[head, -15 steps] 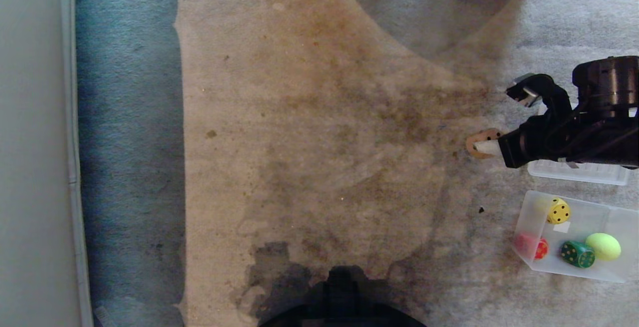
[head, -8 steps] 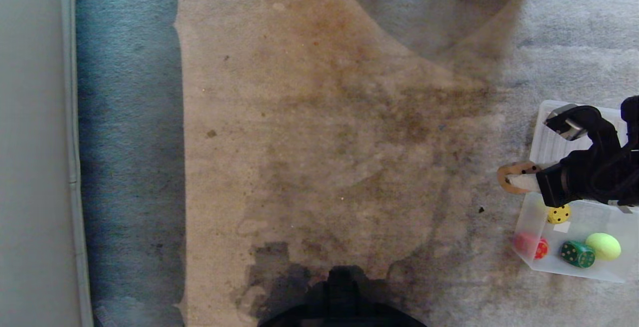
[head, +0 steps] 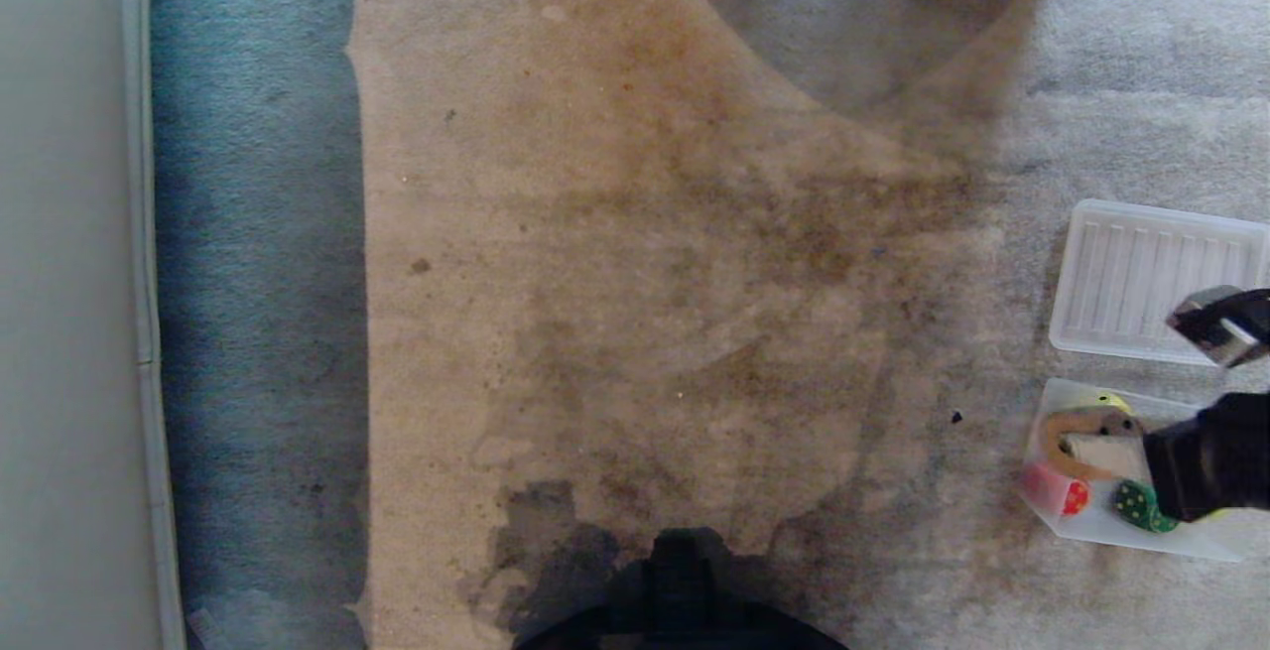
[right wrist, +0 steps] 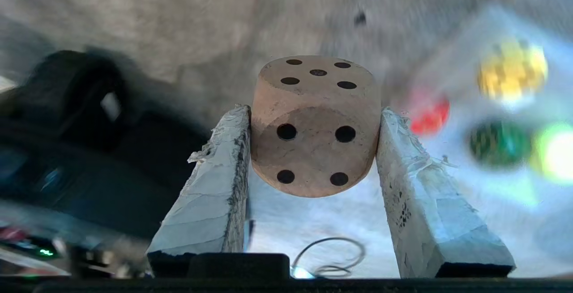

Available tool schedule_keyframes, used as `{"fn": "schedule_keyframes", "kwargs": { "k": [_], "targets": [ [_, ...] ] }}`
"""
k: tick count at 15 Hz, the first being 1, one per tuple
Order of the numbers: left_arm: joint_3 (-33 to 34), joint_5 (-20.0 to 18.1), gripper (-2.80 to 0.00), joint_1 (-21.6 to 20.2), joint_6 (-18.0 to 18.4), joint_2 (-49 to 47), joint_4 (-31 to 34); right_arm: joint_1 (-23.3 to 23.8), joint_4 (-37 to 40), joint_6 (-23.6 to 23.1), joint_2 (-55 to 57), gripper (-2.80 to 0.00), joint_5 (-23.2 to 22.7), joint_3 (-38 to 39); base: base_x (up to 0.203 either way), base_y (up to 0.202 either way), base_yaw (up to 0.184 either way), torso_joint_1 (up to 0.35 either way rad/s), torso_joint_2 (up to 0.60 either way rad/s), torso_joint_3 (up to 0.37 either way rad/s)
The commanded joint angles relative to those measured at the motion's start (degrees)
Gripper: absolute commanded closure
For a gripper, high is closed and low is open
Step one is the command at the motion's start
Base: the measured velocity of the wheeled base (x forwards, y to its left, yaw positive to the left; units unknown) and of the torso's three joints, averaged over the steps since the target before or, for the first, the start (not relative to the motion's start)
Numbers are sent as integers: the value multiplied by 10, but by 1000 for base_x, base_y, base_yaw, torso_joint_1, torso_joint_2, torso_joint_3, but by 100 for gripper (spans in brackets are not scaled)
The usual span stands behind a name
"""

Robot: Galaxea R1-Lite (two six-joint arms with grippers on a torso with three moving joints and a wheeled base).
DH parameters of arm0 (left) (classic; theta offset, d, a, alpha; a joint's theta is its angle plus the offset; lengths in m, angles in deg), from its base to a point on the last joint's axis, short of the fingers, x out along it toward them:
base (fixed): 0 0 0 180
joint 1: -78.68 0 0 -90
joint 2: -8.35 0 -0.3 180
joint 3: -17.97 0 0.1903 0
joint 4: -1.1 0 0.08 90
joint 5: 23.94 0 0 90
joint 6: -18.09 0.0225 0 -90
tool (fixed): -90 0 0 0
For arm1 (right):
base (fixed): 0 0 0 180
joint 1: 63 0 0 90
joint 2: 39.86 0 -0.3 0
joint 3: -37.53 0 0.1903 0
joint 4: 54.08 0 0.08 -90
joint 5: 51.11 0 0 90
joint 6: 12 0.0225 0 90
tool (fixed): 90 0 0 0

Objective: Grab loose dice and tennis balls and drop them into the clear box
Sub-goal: Put the toys in the box

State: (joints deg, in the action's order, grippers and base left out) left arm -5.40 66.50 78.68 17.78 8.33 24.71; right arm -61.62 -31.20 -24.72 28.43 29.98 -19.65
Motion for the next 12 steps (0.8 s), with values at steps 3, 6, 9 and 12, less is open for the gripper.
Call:
{"fn": "schedule_keyframes", "kwargs": {
  "k": [3,6,9,12],
  "targets": [
    [0,0,0,0,0,0,0,0,44,22,-412,0,-2,124,0,0,0,0,0,0],
    [0,0,0,0,0,0,0,-7,60,29,-630,0,5,213,0,0,0,0,0,0],
    [0,0,0,0,0,0,0,-12,58,39,-687,0,27,298,0,0,0,0,0,0],
    [0,0,0,0,0,0,0,-14,-2,51,-683,0,79,333,0,0,0,0,0,0]
  ]
}}
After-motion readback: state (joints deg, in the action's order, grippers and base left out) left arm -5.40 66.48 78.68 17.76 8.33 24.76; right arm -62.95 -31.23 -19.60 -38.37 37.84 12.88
